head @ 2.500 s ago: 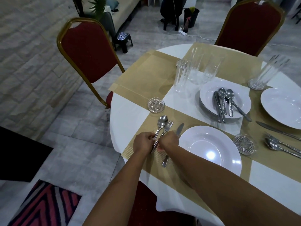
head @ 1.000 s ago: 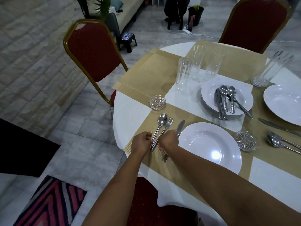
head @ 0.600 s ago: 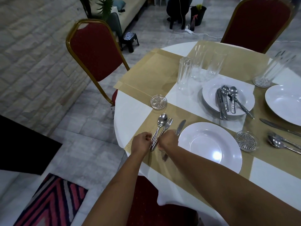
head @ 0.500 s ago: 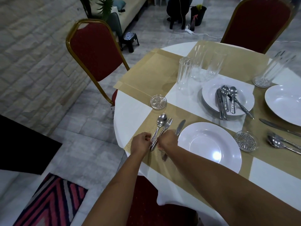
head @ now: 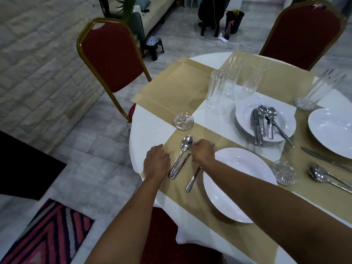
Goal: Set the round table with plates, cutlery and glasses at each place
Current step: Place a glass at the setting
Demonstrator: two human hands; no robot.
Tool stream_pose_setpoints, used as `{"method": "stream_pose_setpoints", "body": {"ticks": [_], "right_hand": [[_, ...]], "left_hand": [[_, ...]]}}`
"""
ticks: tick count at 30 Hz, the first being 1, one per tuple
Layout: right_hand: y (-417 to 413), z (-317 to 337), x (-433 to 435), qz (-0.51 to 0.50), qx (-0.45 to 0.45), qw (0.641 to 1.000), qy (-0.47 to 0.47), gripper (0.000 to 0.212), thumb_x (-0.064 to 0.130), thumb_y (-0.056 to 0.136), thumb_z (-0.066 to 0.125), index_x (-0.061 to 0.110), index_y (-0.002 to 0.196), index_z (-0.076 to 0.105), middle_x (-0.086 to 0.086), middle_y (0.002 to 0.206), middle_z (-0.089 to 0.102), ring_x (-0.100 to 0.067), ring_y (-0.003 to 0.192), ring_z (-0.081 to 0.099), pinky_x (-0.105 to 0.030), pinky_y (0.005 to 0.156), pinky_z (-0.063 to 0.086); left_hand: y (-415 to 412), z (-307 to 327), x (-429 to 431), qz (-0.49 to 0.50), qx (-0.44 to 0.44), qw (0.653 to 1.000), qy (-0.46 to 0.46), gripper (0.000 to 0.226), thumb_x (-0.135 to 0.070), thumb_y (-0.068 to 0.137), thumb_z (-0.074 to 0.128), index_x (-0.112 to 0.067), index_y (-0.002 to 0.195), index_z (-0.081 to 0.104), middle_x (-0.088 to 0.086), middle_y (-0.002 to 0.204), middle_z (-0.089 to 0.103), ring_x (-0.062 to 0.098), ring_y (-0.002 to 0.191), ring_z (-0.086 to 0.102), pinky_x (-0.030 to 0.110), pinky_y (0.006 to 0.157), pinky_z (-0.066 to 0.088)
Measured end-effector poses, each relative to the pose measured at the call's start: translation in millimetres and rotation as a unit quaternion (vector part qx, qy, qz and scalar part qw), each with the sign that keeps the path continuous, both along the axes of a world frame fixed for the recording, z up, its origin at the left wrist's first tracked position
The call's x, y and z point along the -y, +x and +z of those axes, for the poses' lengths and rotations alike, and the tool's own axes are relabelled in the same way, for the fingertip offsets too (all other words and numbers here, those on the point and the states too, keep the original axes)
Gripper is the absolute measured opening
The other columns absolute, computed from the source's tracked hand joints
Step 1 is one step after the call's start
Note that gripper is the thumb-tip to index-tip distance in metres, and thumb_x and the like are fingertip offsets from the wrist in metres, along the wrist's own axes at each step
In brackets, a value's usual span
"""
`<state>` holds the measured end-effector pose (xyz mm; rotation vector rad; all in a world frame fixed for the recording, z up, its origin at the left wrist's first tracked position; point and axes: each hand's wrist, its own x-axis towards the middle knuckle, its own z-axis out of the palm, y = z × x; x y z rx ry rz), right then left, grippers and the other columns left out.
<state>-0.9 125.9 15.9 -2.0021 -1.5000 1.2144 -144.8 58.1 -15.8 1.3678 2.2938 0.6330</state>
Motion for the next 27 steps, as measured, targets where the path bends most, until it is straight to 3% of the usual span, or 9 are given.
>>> {"method": "stream_pose_setpoints", "body": {"ticks": [3, 7, 11, 17, 23, 27], "right_hand": [[15, 17, -38, -0.031, 0.007, 0.998, 0.045, 0.022, 0.010, 0.089, 0.052, 0.000, 0.104, 0.064, -0.017, 0.107, 0.068, -0.032, 0.103, 0.063, -0.030, 0.085, 0.047], [32, 28, -94, -0.053, 0.034, 0.996, 0.066, 0.047, 0.022, 0.087, 0.061, 0.006, 0.130, 0.052, -0.013, 0.134, 0.055, -0.031, 0.124, 0.053, -0.034, 0.100, 0.043], [46, 37, -139, -0.044, 0.089, 0.993, 0.064, 0.075, 0.038, 0.084, 0.070, 0.001, 0.140, 0.038, -0.017, 0.144, 0.045, -0.036, 0.135, 0.041, -0.040, 0.106, 0.037], [53, 22, -186, -0.053, 0.079, 0.994, 0.048, 0.101, 0.049, 0.083, 0.071, 0.001, 0.152, 0.015, -0.014, 0.156, 0.027, -0.034, 0.144, 0.026, -0.043, 0.114, 0.027], [51, 7, -206, -0.060, 0.015, 0.995, 0.076, 0.100, 0.046, 0.081, 0.074, 0.005, 0.153, 0.017, -0.011, 0.158, 0.028, -0.033, 0.145, 0.027, -0.041, 0.116, 0.024], [44, 2, -220, -0.080, -0.036, 0.991, 0.098, 0.095, 0.040, 0.081, 0.076, 0.006, 0.152, 0.022, -0.013, 0.151, 0.041, -0.031, 0.139, 0.040, -0.036, 0.114, 0.033]], "left_hand": [[-3, -12, -8, -0.045, -0.078, 0.994, -0.053, 0.058, -0.039, 0.100, 0.035, -0.012, 0.151, 0.024, 0.008, 0.160, 0.019, 0.023, 0.147, 0.016, 0.038, 0.119, 0.012], [-6, -27, -17, -0.045, -0.110, 0.987, -0.110, 0.066, -0.047, 0.101, 0.020, -0.011, 0.154, 0.002, 0.007, 0.162, -0.005, 0.023, 0.149, -0.007, 0.042, 0.119, -0.005], [-4, -37, -16, -0.022, -0.125, 0.987, -0.095, 0.068, -0.050, 0.100, 0.014, -0.011, 0.154, 0.001, 0.008, 0.162, -0.005, 0.022, 0.149, -0.008, 0.043, 0.119, -0.008], [-2, -44, -18, -0.005, -0.151, 0.985, -0.089, 0.067, -0.049, 0.100, 0.014, -0.011, 0.154, 0.002, 0.007, 0.162, -0.002, 0.020, 0.150, -0.006, 0.040, 0.119, -0.008], [0, -46, -18, 0.003, -0.170, 0.983, -0.075, 0.071, -0.052, 0.096, 0.010, -0.012, 0.154, 0.008, 0.006, 0.162, 0.004, 0.018, 0.150, -0.001, 0.039, 0.120, -0.006], [-1, -50, -19, 0.008, -0.167, 0.983, -0.079, 0.072, -0.054, 0.094, 0.009, -0.014, 0.154, 0.007, 0.004, 0.162, 0.003, 0.016, 0.150, -0.002, 0.039, 0.120, -0.006]]}}
